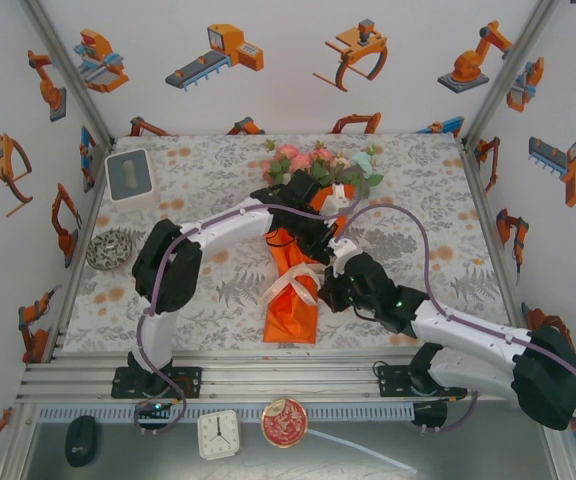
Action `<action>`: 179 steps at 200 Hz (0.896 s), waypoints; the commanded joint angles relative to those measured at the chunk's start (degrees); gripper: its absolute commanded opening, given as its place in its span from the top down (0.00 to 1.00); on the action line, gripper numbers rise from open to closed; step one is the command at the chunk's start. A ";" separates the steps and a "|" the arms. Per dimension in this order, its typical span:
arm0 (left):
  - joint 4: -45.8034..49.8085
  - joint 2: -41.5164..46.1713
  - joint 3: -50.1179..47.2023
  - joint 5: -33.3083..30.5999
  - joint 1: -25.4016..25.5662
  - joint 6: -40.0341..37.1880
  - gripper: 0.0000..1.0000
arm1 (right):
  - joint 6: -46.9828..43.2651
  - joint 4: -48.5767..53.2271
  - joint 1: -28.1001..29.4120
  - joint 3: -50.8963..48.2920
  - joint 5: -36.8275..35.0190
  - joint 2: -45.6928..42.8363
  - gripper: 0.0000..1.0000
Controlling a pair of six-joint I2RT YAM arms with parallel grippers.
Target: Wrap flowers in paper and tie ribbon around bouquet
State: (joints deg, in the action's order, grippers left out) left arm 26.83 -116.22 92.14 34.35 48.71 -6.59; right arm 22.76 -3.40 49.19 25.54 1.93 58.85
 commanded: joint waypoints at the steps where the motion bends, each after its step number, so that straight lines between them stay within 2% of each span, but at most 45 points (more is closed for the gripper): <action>1: -1.94 3.74 -1.82 0.76 -0.54 -0.23 0.72 | 0.44 -0.30 -0.41 0.70 -0.53 -0.57 0.97; 7: -0.83 3.37 -1.44 0.21 -0.54 -1.01 0.58 | 0.45 -0.34 -0.41 0.79 -0.53 -0.49 0.97; 10: 0.27 3.04 -1.02 0.01 -0.54 -1.66 0.54 | 0.37 -0.30 -0.41 0.77 -0.53 -0.44 0.97; 31: 7.74 0.05 2.60 -1.00 -0.24 -5.78 0.54 | 0.37 -0.29 -0.41 0.86 -0.53 -0.40 0.97; 95: 12.33 -4.05 6.12 -3.36 0.69 -7.11 0.65 | 0.50 -0.57 -0.50 0.77 -0.26 -0.09 0.97; 145: 12.05 -3.99 6.25 -2.94 0.69 -6.57 0.85 | 0.67 -1.01 -0.58 0.38 -0.27 -0.05 0.97; 179: 6.04 -1.66 4.37 -0.47 0.60 -2.40 0.94 | 0.62 -1.08 -0.59 0.29 0.00 0.04 0.97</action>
State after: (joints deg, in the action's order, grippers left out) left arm 36.86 -119.83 96.66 31.11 49.17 -11.77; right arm 22.76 -3.44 48.93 25.54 1.96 58.85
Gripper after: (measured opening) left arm 0.076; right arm 0.033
